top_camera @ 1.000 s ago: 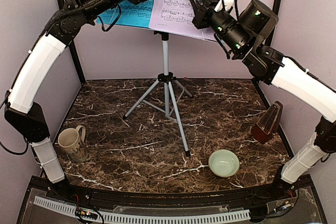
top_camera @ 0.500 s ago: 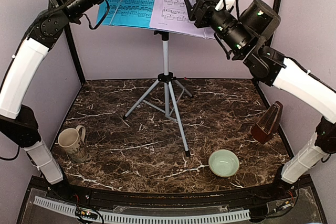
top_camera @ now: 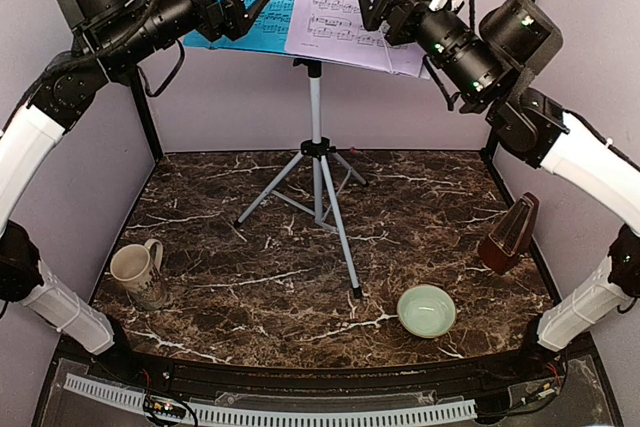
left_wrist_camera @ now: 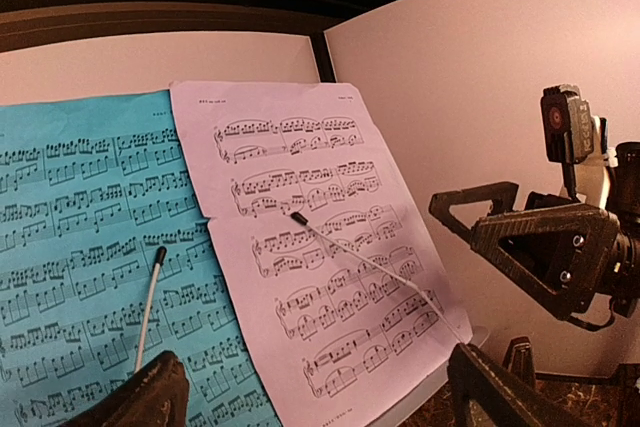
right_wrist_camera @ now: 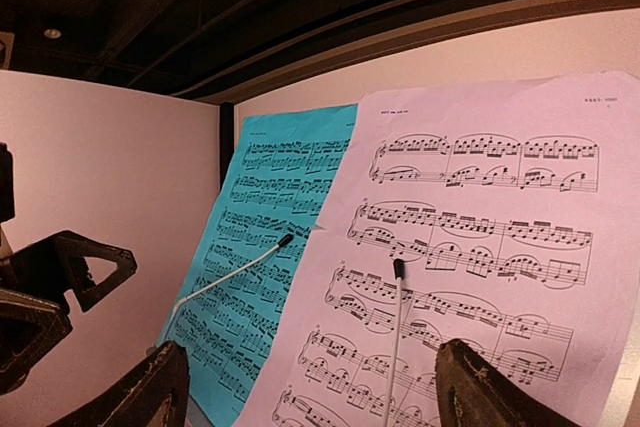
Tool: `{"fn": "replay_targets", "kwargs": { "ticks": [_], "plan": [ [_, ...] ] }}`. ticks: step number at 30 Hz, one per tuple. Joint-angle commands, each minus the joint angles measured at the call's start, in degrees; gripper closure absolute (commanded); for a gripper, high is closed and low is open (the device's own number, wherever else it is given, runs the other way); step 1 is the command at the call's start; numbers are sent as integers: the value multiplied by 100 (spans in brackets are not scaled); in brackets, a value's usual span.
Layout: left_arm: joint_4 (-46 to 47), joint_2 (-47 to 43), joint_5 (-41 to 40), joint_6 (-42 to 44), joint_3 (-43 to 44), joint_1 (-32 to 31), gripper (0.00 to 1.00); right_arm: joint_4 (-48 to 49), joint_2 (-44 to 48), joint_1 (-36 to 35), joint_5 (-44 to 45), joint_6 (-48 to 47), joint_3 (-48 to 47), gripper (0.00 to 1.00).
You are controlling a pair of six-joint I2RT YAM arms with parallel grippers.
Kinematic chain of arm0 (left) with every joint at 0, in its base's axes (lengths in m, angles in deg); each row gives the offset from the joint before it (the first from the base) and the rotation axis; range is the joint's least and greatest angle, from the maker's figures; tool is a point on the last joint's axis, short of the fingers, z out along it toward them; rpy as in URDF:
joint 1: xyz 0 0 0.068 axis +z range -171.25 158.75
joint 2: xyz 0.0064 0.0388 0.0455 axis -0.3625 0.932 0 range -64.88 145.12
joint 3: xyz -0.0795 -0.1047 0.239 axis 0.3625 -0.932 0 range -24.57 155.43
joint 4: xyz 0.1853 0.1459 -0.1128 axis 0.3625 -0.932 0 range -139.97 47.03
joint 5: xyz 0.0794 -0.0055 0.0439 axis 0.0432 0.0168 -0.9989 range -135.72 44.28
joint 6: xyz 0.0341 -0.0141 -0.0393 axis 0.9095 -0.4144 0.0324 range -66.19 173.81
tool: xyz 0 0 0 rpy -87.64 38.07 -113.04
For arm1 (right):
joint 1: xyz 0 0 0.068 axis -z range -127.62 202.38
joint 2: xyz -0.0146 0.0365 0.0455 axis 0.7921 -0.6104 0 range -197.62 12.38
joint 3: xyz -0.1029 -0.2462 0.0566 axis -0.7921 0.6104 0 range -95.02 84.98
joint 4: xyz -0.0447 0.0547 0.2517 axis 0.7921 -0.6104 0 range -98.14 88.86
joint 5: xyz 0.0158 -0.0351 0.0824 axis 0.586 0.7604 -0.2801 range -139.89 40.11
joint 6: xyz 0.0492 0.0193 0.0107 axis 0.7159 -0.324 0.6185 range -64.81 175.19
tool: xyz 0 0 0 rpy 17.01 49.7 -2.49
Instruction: Set up the instrument practice props
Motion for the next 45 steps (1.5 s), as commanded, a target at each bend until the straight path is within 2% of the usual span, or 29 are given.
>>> {"fn": "replay_targets", "kwargs": {
  "ticks": [1, 6, 14, 21, 26, 32, 36, 40, 45],
  "plan": [
    [200, -651, -105, -229, -764, -25, 4, -95, 368, -54, -4, -126, 87, 11],
    [288, -1284, -285, -469, -1861, -25, 1, -392, 847, -62, 47, -139, 535, 3],
    [505, -1985, -289, -966, -3394, -25, 1, -830, 2073, -62, 893, 117, 1814, 2],
    [676, -2529, -365, -1661, -4691, -25, 1, -1513, 3402, -58, 1935, 927, 2884, 1],
    [844, -2854, -461, -2012, -5460, -17, 1, -2531, 3925, -60, 2559, 1557, 3392, 1],
    [1009, -2902, -495, -2278, -5981, -16, 1, -3812, 3771, -26, 3147, 2355, 3513, 1],
    [1149, -2847, -461, -2368, -6184, -16, 1, -4697, 3321, 219, 3145, 3076, 3340, 0],
    [1238, -2780, -418, -2467, -6324, -16, 1, -5577, 2950, 854, 2877, 3859, 3055, 0],
    [1413, -2758, -327, -2604, -6442, 33, 1, -6765, 2697, 1846, 3038, 5039, 2703, 0]
  ]
}}
